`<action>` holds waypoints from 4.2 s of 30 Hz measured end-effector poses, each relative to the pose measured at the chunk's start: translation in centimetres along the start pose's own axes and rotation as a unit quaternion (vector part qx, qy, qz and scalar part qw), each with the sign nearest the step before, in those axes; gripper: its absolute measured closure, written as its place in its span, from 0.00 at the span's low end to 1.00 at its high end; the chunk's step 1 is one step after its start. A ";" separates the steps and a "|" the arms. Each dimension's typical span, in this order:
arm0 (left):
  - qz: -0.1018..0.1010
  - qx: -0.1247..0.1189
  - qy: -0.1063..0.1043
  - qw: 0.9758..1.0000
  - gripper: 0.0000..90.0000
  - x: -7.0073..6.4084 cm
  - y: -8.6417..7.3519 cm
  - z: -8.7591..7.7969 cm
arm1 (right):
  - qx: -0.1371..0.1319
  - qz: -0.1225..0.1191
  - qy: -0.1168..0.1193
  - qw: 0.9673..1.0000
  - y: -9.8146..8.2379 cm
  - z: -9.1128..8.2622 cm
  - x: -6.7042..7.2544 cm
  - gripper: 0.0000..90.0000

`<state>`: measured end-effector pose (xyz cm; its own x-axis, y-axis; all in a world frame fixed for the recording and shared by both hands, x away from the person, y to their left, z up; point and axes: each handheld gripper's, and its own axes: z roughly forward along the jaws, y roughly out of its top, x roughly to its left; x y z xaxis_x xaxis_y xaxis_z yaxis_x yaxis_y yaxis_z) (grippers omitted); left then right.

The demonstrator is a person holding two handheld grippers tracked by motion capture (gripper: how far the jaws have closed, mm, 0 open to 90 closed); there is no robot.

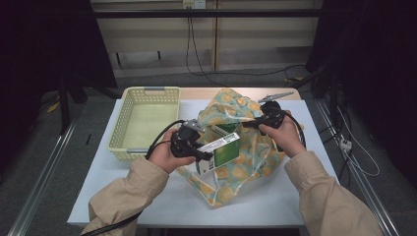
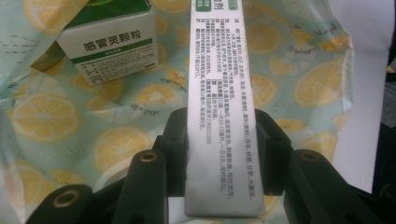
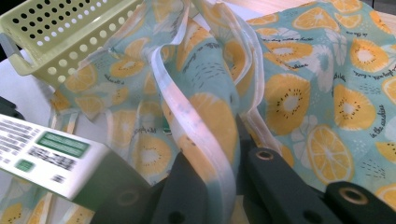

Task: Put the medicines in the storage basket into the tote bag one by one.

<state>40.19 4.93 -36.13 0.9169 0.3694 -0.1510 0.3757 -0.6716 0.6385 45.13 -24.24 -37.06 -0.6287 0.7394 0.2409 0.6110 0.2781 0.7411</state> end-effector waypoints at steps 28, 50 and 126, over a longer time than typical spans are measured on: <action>-0.011 -0.002 0.040 0.999 0.70 0.6 3.2 5.1 | -0.010 0.000 0.000 1.000 0.5 -0.5 0.1 0.98; -0.030 -0.026 0.038 0.999 0.70 1.4 5.4 8.1 | -0.022 -0.010 -0.003 1.000 2.4 -1.8 0.6 0.98; -0.041 -0.041 0.024 0.998 0.14 -1.1 -6.3 2.9 | -0.012 0.014 0.001 1.000 -1.0 -0.5 -0.6 0.98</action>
<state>37.21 6.83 -42.18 0.8750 0.4533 -0.1698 0.4354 -0.5837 0.6854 44.67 -25.29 -37.65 -0.6127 0.7453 0.2629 0.6164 0.2424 0.7492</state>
